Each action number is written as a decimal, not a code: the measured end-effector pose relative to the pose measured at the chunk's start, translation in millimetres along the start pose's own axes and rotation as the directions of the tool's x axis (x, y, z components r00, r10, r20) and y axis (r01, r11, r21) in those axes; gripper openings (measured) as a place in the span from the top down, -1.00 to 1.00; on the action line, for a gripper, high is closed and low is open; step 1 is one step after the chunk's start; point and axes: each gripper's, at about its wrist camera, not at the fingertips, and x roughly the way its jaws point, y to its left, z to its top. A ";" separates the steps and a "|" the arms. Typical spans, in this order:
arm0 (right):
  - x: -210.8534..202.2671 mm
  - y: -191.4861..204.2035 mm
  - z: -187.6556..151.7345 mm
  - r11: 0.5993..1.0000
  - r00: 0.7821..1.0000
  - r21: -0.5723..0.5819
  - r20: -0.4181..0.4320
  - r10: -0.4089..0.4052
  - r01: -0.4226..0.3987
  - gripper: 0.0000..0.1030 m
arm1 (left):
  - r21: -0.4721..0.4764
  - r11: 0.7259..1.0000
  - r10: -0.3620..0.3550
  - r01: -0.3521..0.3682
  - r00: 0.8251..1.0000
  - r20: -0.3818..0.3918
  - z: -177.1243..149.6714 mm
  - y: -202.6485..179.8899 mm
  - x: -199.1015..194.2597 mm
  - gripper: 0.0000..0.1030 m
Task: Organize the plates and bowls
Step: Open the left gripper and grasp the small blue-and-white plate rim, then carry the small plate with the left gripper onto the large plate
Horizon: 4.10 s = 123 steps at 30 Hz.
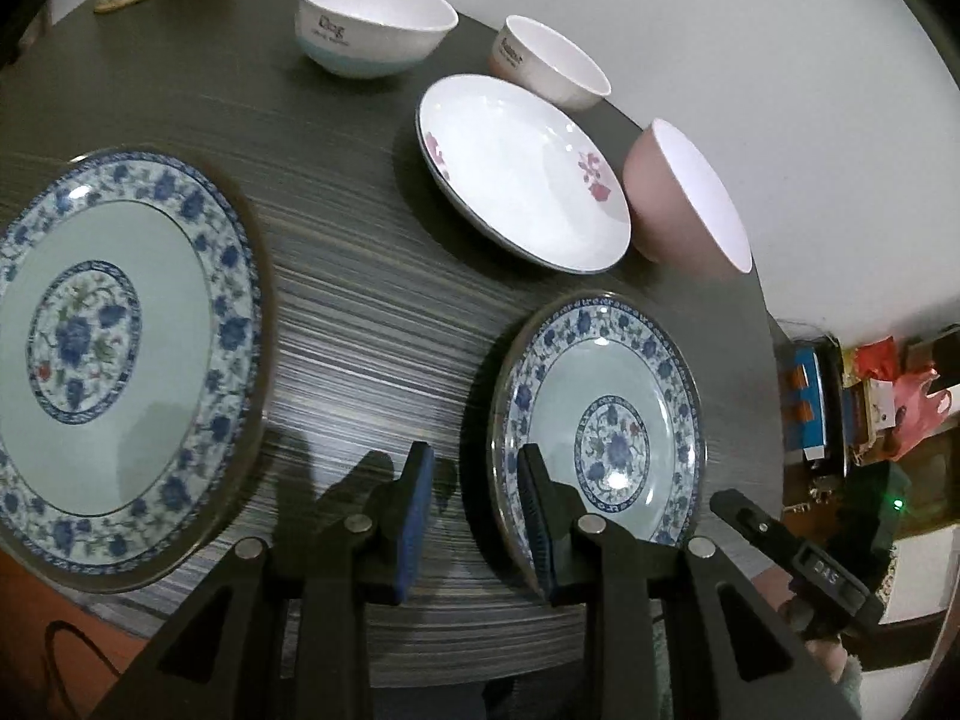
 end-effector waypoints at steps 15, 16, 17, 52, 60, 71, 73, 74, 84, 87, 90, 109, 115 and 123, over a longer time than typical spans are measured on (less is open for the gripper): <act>23.0 -32.2 15.6 0.998 0.998 0.053 -0.048 0.047 -0.045 0.44 | 0.022 0.999 -0.034 0.037 0.995 -0.095 6.3 -5.8 32.3 0.43; 25.3 -32.7 16.7 0.998 0.997 0.052 -0.052 0.050 -0.047 0.44 | 0.021 0.999 -0.035 0.038 0.995 -0.097 6.8 -5.6 34.1 0.43; 27.0 -32.9 17.5 0.997 0.997 0.052 -0.056 0.051 -0.048 0.44 | 0.020 0.999 -0.034 0.036 0.994 -0.100 7.5 -5.5 36.0 0.43; 32.1 -19.1 17.4 0.996 0.993 0.018 -0.070 0.093 -0.092 0.75 | 0.070 0.997 -0.012 0.017 0.997 -0.076 13.3 -8.3 26.0 0.64; 28.5 -5.5 12.4 0.995 0.992 0.002 -0.067 0.103 -0.103 0.74 | 0.066 0.998 -0.007 0.010 0.999 -0.044 15.3 0.8 9.7 0.64; 33.8 38.7 17.1 0.990 0.991 -0.063 -0.067 0.119 -0.123 0.74 | 0.040 0.999 0.009 -0.011 0.999 0.038 28.4 31.4 -36.5 0.64; 37.0 49.0 19.5 0.989 0.990 -0.077 -0.072 0.122 -0.128 0.74 | 0.032 0.999 0.015 -0.017 0.999 0.051 30.4 39.9 -45.9 0.64; 38.5 55.7 21.0 0.988 0.989 -0.086 -0.076 0.124 -0.130 0.73 | 0.026 0.999 0.019 -0.020 0.998 0.062 32.6 45.4 -52.2 0.64; 60.0 131.1 32.0 0.968 0.983 -0.190 -0.110 0.145 -0.164 0.73 | -0.046 0.997 0.074 -0.067 0.985 0.153 45.9 103.7 -106.5 0.64; 71.1 154.7 34.9 0.960 0.980 -0.218 -0.129 0.150 -0.175 0.73 | -0.073 0.994 0.090 -0.079 0.982 0.165 46.8 118.7 -115.7 0.64; 82.5 173.4 35.7 0.955 0.978 -0.234 -0.147 0.150 -0.182 0.73 | -0.099 0.990 0.114 -0.098 0.979 0.172 47.7 136.8 -123.1 0.64; 156.5 229.8 13.9 0.943 0.956 -0.283 -0.280 0.092 -0.174 0.71 | -0.222 0.959 0.204 -0.174 0.971 0.123 39.4 214.1 -110.2 0.64; 164.4 231.5 11.7 0.943 0.954 -0.291 -0.290 0.071 -0.159 0.67 | -0.218 0.959 0.210 -0.179 0.970 0.126 40.4 216.1 -108.0 0.64; 169.4 245.3 8.8 0.933 0.956 -0.340 -0.292 0.015 -0.118 0.59 | -0.227 0.948 0.256 -0.223 0.958 0.128 41.8 213.6 -106.2 0.63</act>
